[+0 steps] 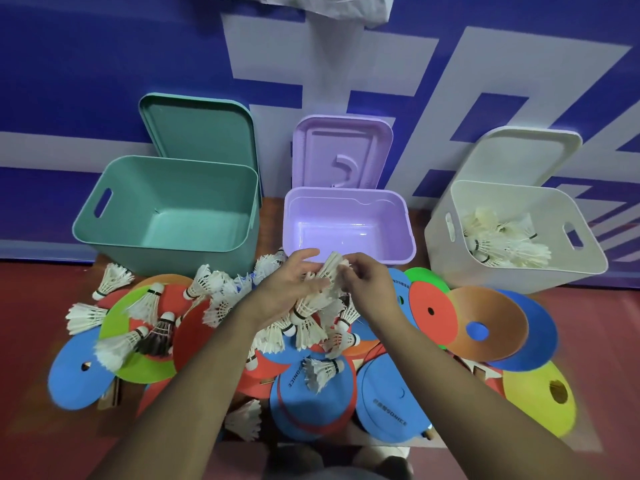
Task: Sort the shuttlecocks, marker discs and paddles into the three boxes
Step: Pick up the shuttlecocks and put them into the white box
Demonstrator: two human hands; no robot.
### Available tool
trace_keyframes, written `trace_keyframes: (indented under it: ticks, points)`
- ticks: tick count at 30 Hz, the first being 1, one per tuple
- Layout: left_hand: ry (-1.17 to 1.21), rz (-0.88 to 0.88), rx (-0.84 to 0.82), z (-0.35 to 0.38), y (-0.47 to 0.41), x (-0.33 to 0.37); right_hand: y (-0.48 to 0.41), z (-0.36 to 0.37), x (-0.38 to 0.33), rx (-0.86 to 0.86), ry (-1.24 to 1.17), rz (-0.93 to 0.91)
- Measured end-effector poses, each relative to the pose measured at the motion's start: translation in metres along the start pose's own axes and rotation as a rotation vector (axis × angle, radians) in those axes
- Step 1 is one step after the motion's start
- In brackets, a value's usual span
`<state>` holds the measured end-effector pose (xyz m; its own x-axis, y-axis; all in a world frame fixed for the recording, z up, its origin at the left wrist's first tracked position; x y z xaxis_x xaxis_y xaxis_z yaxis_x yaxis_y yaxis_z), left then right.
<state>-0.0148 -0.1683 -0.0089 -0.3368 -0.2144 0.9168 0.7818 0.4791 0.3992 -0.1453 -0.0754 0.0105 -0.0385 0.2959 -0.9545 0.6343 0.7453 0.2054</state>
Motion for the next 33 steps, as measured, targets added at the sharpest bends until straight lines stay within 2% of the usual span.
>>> trace_keyframes:
  ticks: [2, 3, 7, 13, 17, 18, 20, 24, 27, 30, 33]
  points:
    - [-0.159, 0.051, -0.102, -0.003, 0.003, -0.008, -0.002, -0.001, 0.002, 0.017, -0.05, 0.046]
    - [-0.19, 0.058, -0.093, -0.005, 0.004, -0.01, -0.003, -0.001, 0.003, 0.012, -0.071, 0.053]
    - [-0.031, 0.016, 0.144, -0.019, 0.007, -0.013, 0.003, 0.013, -0.009, -0.11, -0.076, -0.05]
    - [-0.024, 0.033, 0.101, -0.027, 0.021, -0.022, 0.011, 0.034, -0.02, -0.277, -0.045, -0.128]
    - [0.028, 0.087, 0.116, -0.036, 0.026, -0.026, 0.011, 0.022, -0.009, -0.107, -0.068, -0.062]
    - [0.034, 0.081, 0.16, -0.041, 0.028, -0.025, 0.011, 0.019, -0.001, -0.07, -0.01, -0.046]
    - [0.032, 0.083, 0.24, -0.049, 0.033, -0.022, 0.014, 0.017, 0.022, -0.09, 0.273, -0.033]
    - [0.007, 0.129, 0.303, -0.058, 0.034, -0.025, 0.03, 0.037, 0.07, -0.345, 0.856, -0.123]
    - [-0.008, 0.137, 0.299, -0.057, 0.034, -0.027, 0.033, 0.051, 0.088, -0.421, 1.136, -0.259]
    - [-0.01, 0.131, 0.264, -0.055, 0.035, -0.031, 0.032, 0.055, 0.091, -0.315, 1.206, -0.395]
    - [-0.028, 0.101, 0.278, -0.059, 0.035, -0.035, 0.027, 0.052, 0.084, -0.233, 1.085, -0.445]
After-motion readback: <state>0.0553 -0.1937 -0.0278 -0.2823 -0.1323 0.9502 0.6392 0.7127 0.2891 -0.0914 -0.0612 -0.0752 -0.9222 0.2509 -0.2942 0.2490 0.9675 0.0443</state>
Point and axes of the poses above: each hand's wrist, its own y-axis away from the middle knuckle, its own z-axis out of the palm, x = y × z, the point moved 4 cm from there along -y, towards the middle knuckle, and after that the axes turned 9 degrees about -y, right-handed, at the moved point
